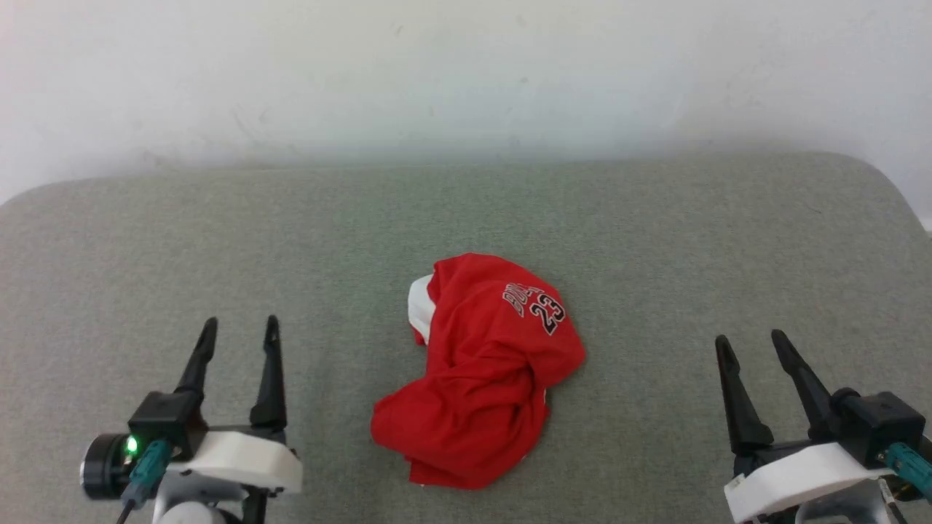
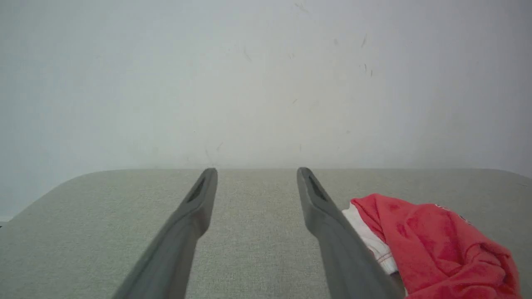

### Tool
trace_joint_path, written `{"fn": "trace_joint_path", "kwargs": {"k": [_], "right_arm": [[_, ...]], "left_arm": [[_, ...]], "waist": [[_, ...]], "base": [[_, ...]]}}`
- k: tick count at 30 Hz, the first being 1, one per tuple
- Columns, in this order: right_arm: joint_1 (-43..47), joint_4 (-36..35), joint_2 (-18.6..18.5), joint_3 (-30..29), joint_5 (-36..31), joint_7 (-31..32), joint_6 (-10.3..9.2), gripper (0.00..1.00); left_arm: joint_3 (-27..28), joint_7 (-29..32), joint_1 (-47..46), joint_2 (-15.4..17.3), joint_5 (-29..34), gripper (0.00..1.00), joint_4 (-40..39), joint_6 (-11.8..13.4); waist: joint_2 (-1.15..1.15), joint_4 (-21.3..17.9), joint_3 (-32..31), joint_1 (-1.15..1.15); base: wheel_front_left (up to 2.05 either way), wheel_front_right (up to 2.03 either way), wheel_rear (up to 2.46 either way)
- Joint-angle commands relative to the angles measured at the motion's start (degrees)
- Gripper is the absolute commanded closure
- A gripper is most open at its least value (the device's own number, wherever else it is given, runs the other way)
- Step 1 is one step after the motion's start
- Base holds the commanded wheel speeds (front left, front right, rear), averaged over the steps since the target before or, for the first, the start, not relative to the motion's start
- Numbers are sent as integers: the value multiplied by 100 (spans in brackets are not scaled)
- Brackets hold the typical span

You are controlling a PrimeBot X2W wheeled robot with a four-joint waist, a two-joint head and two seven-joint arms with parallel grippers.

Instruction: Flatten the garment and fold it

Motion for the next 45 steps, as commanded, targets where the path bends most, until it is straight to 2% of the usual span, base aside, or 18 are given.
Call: {"fn": "trace_joint_path", "kwargs": {"k": [1, 7, 14, 20, 29, 30, 31, 32, 34, 35, 36, 41, 45], "right_arm": [[84, -38, 6, -28, -48, 35, -4, 0], [34, 57, 6, -164, -192, 331, -4, 0], [-630, 733, 6, 136, -346, 1304, -4, 0], [-1472, 1716, -118, 654, -36, 2308, -4, 0], [-2475, 3539, -380, 1032, 414, 2883, -4, 0], [-2510, 3726, -379, 1095, 487, 3000, -4, 8], [-2533, 3881, -378, 1175, 573, 3127, -4, 47], [-2533, 3881, -378, 1175, 573, 3127, -4, 47], [-2575, 4048, -377, 1322, 781, 3290, -4, 64], [-2598, 4074, -388, 1397, 874, 3301, -4, 97], [-2620, 4067, -407, 1463, 968, 3263, -4, 100], [-2747, 3841, -605, 1701, 1237, 2809, -4, 100], [-2752, 3499, -783, 1578, 1202, 2197, -4, 100]], "left_arm": [[40, -21, 100, 42, 33, 0, -30, 36], [34, -18, 207, 96, 52, 0, -136, 75], [-122, -38, 99, -26, 48, 0, -131, 25], [-274, -61, -95, -205, 35, 0, -73, -63], [-387, -80, -334, -400, 64, 0, 29, -185], [-381, -81, -341, -415, 69, 0, 33, -193], [-370, -82, -341, -430, 73, 0, 32, -200], [-370, -82, -341, -430, 73, 0, 32, -200], [-332, -82, -329, -451, 84, 0, 24, -211], [-307, -82, -317, -459, 91, 0, 19, -214], [-281, -83, -298, -465, 98, 0, 15, -216], [-211, -83, -251, -497, 146, 0, 13, -265], [-165, -83, -222, -504, 188, 0, 12, -306]], "waist": [[0, 92, 7, 0], [0, 478, 97, 0], [0, 821, 267, 0], [0, 1001, 425, 0], [0, 1209, 618, 0], [0, 1220, 621, 0], [0, 1227, 620, 0], [0, 1227, 620, 0], [0, 1220, 618, 0], [0, 1205, 606, 0], [0, 1185, 596, 0], [0, 1064, 508, 0], [0, 972, 407, 0]], "base": [[0, 0, 0], [0, 0, 0], [0, 0, 0], [0, 0, 0], [0, 0, 0], [0, 0, 0], [0, 0, 0], [0, 0, 0], [0, 0, 0], [0, 0, 0], [0, 0, 0], [0, 0, 0], [0, 0, 0]]}}
